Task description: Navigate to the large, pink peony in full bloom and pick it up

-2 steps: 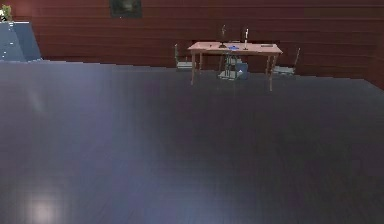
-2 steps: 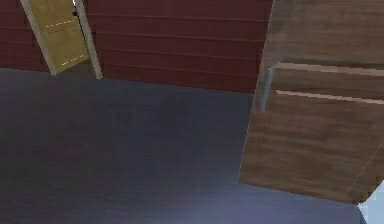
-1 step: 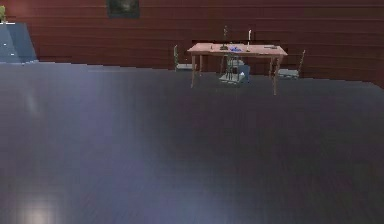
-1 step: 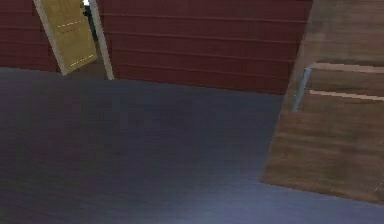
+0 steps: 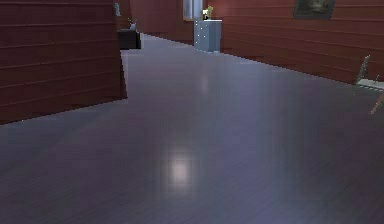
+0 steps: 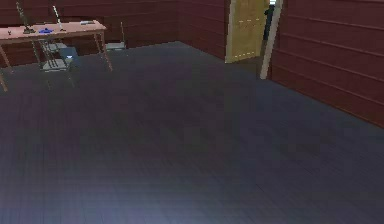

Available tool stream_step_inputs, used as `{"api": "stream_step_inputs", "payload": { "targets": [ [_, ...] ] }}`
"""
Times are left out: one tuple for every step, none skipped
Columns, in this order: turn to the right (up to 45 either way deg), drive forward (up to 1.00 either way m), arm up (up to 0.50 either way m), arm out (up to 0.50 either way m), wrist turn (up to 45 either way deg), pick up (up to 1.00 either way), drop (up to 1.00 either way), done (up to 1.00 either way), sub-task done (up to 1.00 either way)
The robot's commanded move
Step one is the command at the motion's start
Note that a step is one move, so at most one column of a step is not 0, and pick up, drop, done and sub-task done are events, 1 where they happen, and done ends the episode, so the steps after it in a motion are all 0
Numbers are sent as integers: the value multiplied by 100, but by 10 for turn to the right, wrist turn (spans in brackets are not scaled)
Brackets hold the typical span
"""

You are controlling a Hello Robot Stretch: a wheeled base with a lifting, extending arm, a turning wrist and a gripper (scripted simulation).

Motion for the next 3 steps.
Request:
{"api": "stream_step_inputs", "payload": {
  "targets": [
    [-60,0,0,0,0,0,0,0,0],
    [0,100,0,0,0,0,0,0,0],
    [-30,0,0,0,0,0,0,0,0]
  ]
}}
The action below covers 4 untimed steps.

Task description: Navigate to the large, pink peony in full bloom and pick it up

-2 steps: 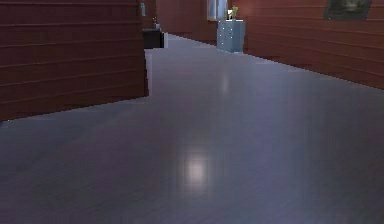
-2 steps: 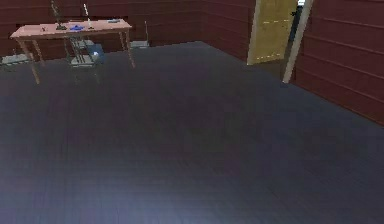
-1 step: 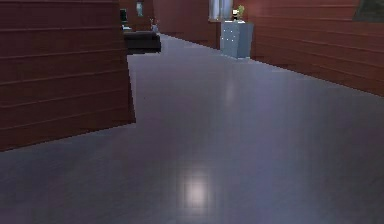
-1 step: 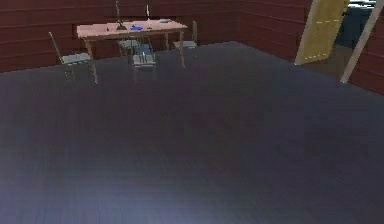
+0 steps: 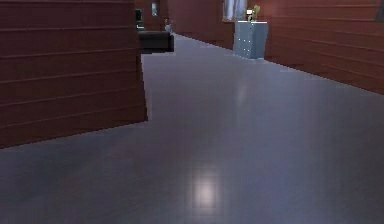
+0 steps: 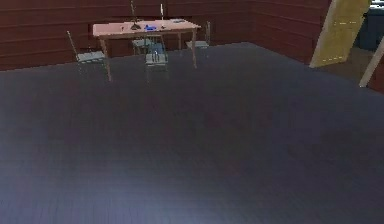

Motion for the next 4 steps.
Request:
{"api": "stream_step_inputs", "payload": {
  "targets": [
    [0,100,0,0,0,0,0,0,0],
    [0,100,0,0,0,0,0,0,0],
    [0,65,0,0,0,0,0,0,0],
    [0,100,0,0,0,0,0,0,0]
  ]
}}
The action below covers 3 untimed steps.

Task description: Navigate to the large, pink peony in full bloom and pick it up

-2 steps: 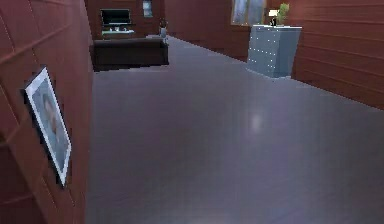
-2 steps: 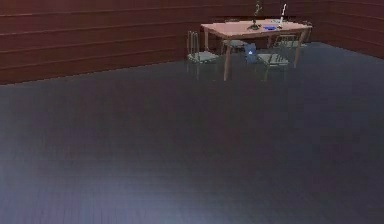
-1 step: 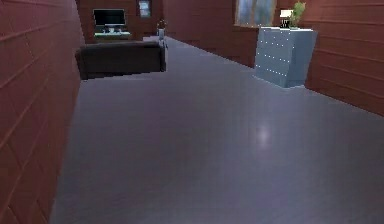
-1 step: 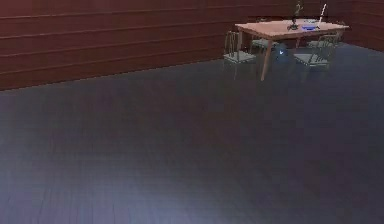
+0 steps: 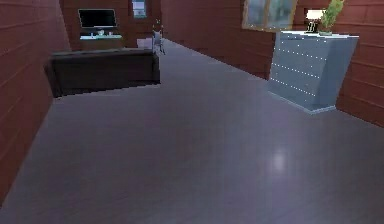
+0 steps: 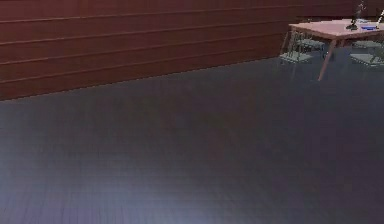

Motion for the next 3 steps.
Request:
{"api": "stream_step_inputs", "payload": {
  "targets": [
    [0,100,0,0,0,0,0,0,0],
    [0,100,0,0,0,0,0,0,0],
    [0,100,0,0,0,0,0,0,0]
  ]
}}
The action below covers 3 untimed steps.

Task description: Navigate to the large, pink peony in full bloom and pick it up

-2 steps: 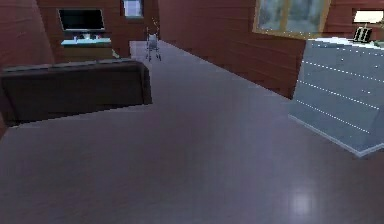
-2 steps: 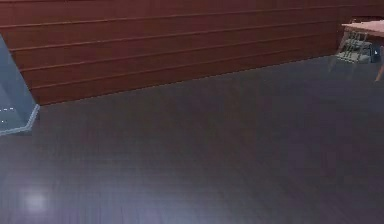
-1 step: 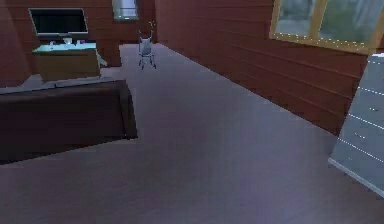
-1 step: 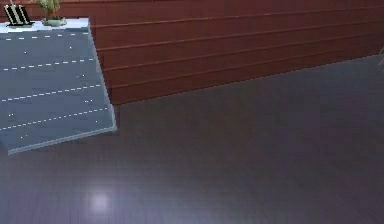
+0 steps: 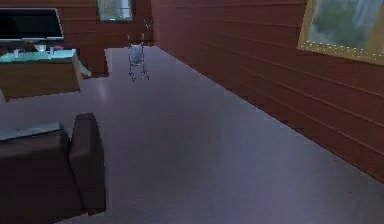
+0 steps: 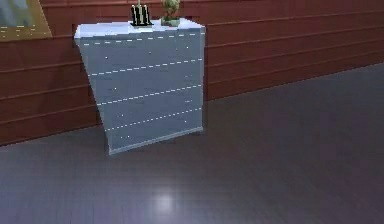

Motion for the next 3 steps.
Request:
{"api": "stream_step_inputs", "payload": {
  "targets": [
    [0,100,0,0,0,0,0,0,0],
    [180,0,0,0,0,0,0,0,0],
    [30,0,0,0,0,0,0,0,0]
  ]
}}
